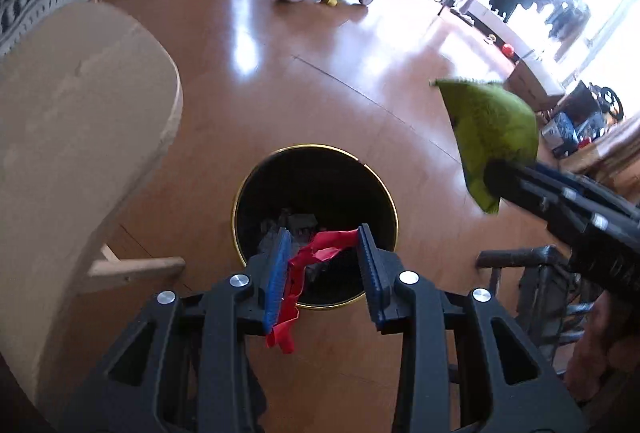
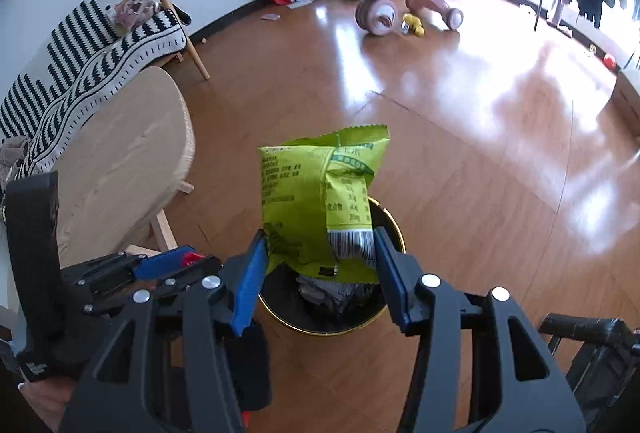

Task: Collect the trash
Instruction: 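Carry the ribbon and snack bag over the bin and open both tools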

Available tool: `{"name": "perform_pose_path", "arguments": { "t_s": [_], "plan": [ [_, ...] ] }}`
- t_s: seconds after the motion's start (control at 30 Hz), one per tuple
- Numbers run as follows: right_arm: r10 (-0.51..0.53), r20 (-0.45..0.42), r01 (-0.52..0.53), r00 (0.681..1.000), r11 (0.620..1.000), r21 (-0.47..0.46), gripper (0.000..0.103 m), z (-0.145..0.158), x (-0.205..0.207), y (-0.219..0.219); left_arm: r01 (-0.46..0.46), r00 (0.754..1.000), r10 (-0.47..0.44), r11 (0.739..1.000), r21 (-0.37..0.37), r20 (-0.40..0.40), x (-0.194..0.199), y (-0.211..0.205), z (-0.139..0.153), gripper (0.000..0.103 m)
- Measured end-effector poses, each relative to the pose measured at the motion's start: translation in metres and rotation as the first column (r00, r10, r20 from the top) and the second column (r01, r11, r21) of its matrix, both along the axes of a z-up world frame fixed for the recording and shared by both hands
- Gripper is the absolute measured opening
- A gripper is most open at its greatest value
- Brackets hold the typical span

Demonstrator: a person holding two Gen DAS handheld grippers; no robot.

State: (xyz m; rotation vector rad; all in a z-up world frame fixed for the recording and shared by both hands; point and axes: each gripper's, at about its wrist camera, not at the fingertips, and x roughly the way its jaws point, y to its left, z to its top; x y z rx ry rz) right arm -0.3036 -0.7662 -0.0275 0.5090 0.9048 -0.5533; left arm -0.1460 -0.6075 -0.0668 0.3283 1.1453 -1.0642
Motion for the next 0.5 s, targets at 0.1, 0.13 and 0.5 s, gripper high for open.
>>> {"name": "perform_pose_path", "arguments": {
  "t_s": [0.1, 0.13, 0.5],
  "plan": [
    [-0.007, -0.001, 0.007, 1.0, 1.0, 0.018, 0.052, -0.01, 0.005, -0.005, 0.011, 0.999, -0.011, 1.0, 0.013, 0.041, 0.0, 0.001, -0.002, 0.034],
    [-0.01, 0.0, 0.01, 1.0, 1.0, 0.025, 0.052, -0.013, 0.005, -0.006, 0.005, 1.0, -0.005, 1.0, 0.011, 0.022, 0.003, 0.002, -0.004, 0.034],
    [-0.008, -0.004, 0.008, 1.0, 1.0, 0.026, 0.051, -0.017, 0.009, -0.012, 0.026, 1.0, -0.026, 0.999, -0.023, 0.004, -0.003, -0.009, -0.005, 0.035]
  ]
}}
